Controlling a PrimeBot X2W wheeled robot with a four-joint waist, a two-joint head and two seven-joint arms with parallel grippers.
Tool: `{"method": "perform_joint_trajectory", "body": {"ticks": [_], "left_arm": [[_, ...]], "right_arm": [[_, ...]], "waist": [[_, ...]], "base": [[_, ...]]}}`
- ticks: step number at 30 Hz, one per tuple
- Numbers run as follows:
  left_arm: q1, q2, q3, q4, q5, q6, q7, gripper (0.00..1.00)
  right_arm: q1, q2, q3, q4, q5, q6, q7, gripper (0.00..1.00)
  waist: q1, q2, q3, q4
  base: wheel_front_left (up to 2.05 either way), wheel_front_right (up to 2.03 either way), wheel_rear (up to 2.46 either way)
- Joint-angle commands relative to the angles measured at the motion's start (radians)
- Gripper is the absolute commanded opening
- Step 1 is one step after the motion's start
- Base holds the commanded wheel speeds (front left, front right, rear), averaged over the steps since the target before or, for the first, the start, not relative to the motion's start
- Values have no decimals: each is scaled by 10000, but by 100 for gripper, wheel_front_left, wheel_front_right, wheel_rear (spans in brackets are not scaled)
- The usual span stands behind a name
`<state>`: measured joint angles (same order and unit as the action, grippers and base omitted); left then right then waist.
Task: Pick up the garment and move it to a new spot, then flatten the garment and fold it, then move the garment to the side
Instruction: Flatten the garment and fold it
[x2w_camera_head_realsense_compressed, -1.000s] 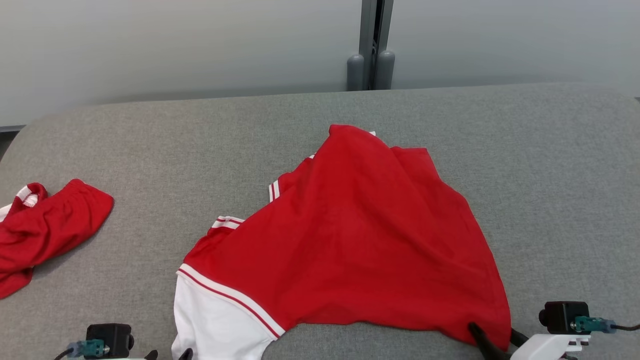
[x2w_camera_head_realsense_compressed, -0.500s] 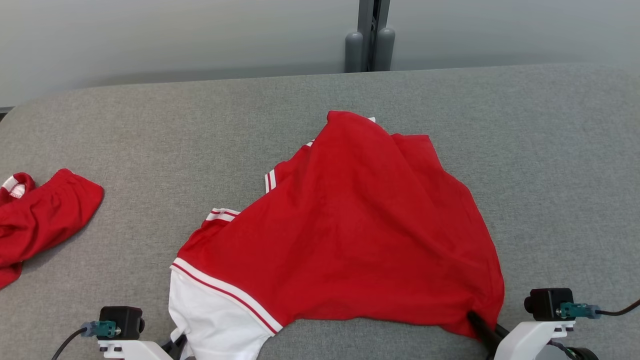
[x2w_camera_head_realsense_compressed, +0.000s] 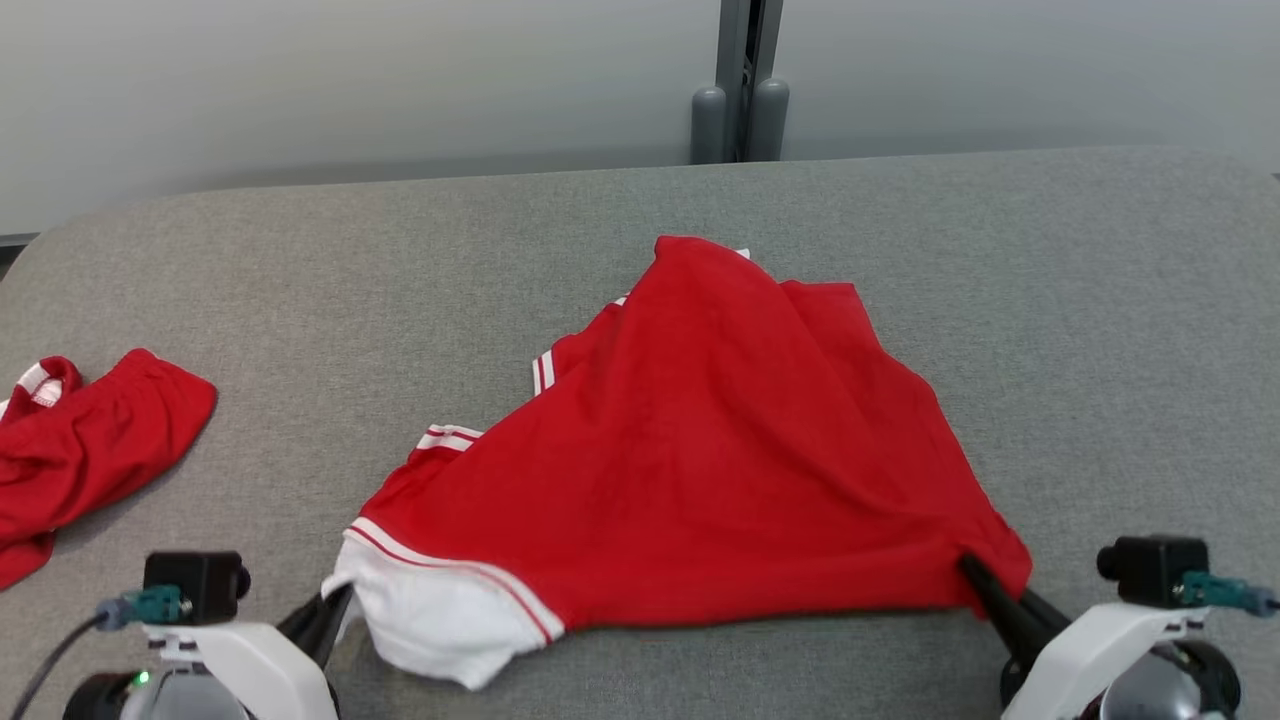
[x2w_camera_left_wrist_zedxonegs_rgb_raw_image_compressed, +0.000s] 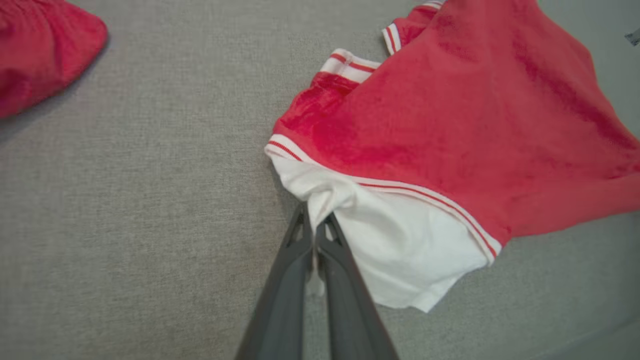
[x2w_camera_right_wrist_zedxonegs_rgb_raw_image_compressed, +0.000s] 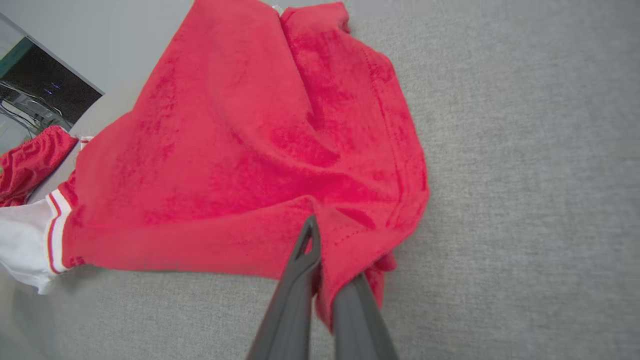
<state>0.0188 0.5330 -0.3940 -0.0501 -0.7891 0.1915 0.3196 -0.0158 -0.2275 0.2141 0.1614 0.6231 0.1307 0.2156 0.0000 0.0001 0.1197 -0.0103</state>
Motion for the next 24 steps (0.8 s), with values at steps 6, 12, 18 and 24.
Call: {"method": "perform_joint_trajectory", "body": {"ticks": [6, 12, 18, 24], "left_arm": [[-1226, 566, 241, -899, 304, 71, 533, 0], [-3764, 718, 353, -256, 456, -487, 1106, 0], [-7409, 498, 242, 1508, 861, -1355, 1424, 0], [-11772, -182, 278, 4347, 960, -2413, 1310, 0]], "right_arm": [[-1026, -254, -154, -1195, 258, 2, 250, 0], [-3438, -551, 109, -1277, 836, 2, 602, 0], [-6703, -832, 583, -360, 1697, 2, 536, 0], [-10670, -875, 1384, 1328, 2314, 2, -718, 0]], "waist": [[0, -1, 303, -192], [0, -1, 1273, -428], [0, -1, 2532, -559], [0, -1, 3857, -717]], "base": [[0, 0, 0], [0, 0, 0], [0, 0, 0], [0, 0, 0]]}}
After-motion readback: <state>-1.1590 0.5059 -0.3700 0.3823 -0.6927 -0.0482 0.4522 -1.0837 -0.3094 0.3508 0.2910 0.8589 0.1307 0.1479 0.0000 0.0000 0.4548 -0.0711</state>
